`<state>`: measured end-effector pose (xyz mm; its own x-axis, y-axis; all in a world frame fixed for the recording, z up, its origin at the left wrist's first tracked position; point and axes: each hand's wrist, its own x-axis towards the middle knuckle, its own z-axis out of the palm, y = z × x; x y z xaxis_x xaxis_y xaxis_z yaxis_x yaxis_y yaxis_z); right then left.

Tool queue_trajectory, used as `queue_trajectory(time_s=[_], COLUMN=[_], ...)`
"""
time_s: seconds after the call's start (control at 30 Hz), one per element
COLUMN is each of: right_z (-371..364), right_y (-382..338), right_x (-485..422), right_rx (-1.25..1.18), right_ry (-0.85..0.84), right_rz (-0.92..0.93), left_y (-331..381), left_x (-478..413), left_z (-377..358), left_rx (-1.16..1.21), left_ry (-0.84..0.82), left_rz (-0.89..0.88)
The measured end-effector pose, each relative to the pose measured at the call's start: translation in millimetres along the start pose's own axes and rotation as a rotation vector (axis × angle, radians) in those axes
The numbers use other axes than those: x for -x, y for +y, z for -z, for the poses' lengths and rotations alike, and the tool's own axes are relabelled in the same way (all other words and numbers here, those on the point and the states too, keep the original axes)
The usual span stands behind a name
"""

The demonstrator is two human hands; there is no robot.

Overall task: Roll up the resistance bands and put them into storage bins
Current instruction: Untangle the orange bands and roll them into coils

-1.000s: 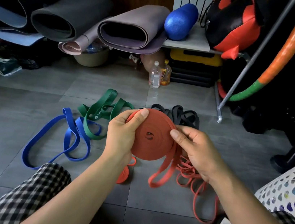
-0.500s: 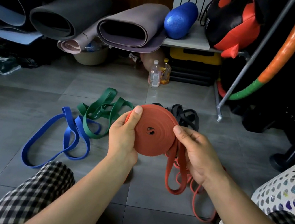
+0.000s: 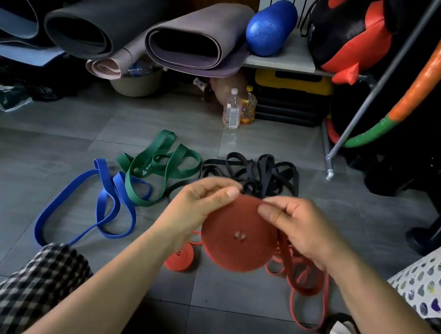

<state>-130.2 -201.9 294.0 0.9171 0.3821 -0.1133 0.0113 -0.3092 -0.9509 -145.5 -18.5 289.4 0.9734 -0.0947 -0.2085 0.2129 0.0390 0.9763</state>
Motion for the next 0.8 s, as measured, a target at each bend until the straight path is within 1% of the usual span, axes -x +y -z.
queue_trajectory(time_s=[0.07,0.13,0.27,0.33,0.57,0.7,0.8], right_z=[-4,-7,-6,-8,-10,-15,-24], right_y=[1,0,-1,-1,3,9,16], right_x=[3,5,3,1,-4,-4,-4], right_rx=[0.151,0.148,0.042,-0.051,-0.259,-0.301,-0.355], right_ry=[-0.082,-0.078,-0.044,-0.027,-0.005,0.064,0.112], right_rz=[0.021,0.023,0.003,-0.029,-0.107,-0.15,-0.14], left_y=[-1,-3,-5,-6,-2,-2,-4], left_x=[3,5,5,6,5,6,5], left_z=[-4,-7,-11,-15,-10,-11,-10], left_rx=[-0.133,-0.155,-0.027,0.032,0.297,0.411,0.493], left_ry=[-0.077,-0.069,0.036,0.086,0.31,0.399,0.46], left_rz=[0.005,0.019,0.01,0.002,0.067,0.081,0.111])
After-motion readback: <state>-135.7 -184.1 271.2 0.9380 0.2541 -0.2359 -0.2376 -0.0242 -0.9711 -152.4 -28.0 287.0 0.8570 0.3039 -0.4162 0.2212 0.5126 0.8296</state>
